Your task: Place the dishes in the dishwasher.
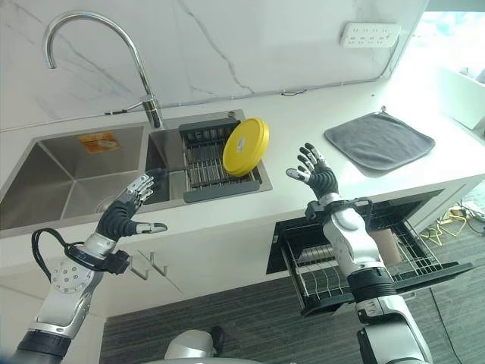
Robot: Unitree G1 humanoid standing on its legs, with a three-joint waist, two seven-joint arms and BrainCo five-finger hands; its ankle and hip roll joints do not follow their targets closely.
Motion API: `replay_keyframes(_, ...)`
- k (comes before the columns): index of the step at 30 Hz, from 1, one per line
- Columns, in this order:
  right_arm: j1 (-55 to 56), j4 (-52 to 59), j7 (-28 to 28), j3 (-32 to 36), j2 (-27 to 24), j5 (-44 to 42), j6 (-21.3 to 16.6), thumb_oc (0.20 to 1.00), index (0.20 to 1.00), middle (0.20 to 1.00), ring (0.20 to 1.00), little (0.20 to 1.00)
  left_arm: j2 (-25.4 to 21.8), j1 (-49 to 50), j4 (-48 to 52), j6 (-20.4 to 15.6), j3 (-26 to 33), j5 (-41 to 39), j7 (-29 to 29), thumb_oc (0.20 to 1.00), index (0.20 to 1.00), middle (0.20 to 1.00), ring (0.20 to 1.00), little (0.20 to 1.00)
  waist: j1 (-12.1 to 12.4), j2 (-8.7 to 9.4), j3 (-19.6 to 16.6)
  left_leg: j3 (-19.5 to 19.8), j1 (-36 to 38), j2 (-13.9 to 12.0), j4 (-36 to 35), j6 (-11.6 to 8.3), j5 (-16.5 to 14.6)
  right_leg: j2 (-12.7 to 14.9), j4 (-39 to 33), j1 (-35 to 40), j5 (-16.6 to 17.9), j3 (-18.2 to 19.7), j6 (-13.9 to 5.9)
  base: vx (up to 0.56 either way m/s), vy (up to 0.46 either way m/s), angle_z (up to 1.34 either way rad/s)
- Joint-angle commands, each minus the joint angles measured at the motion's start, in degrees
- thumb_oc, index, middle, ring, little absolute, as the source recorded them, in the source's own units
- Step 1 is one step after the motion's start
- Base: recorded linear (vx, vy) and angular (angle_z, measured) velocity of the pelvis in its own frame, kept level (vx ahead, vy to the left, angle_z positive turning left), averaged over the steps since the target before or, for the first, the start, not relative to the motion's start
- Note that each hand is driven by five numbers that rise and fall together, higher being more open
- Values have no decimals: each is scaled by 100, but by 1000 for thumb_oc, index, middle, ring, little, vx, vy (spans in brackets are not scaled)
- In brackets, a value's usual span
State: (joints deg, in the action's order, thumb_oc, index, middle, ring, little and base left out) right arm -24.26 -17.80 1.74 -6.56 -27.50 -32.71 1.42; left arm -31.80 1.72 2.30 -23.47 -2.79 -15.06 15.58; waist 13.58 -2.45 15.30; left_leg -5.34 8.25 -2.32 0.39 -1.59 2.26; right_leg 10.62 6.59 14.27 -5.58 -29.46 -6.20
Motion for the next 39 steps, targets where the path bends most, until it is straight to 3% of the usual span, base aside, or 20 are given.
replay_keyframes(1,-530,69,16,114,-364,-172,-182,1000,1000,1000,1000,1000,-268,62,673,-168,-170,-273,103,1000,1000,1000,1000,1000,131,-17,-144,93,-61,1,316,31,-78,39,550,-263,171,265,184,132,26,6)
replay_keyframes(10,-580,-337,-71,190,-337,-281,-181,1000,1000,1000,1000,1000,-518,-12,693,-100,-202,-553,348,1000,1000,1000,1000,1000,238,-111,-33,10,-31,-22,235,144,-8,361,1261,-264,-104,40,109,99,51,5)
replay_keyframes(19,-738,-690,-64,234,-382,-338,-238,1000,1000,1000,1000,1000,-709,-23,693,-45,-353,-692,450,1000,1000,1000,1000,1000,332,-117,129,76,-164,62,454,231,-60,407,1564,-278,-218,128,112,113,24,4)
replay_keyframes(25,-1009,-812,-159,178,-437,-452,-448,1000,1000,1000,1000,1000,-833,-218,627,-213,-398,-768,361,1000,1000,1000,1000,1000,440,-157,305,129,-540,106,639,265,-75,444,1724,-558,-259,201,110,-49,-11,2)
replay_keyframes(33,-2093,-1105,-246,49,-685,-340,-855,1000,1000,1000,1000,1000,-1036,-1062,355,-736,-640,-862,-260,1000,1000,1000,1000,1000,490,-314,888,169,-1450,191,854,276,-43,517,1954,-1419,-305,300,101,-265,-12,-4)
replay_keyframes(39,-2607,-1214,-298,-174,-829,-327,-1044,1000,1000,1000,1000,1000,-879,-1589,198,-907,-881,-554,-749,1000,1000,1000,1000,1000,402,-306,1223,117,-1770,232,918,242,-127,592,2151,-1861,-444,477,38,-177,6,-9)
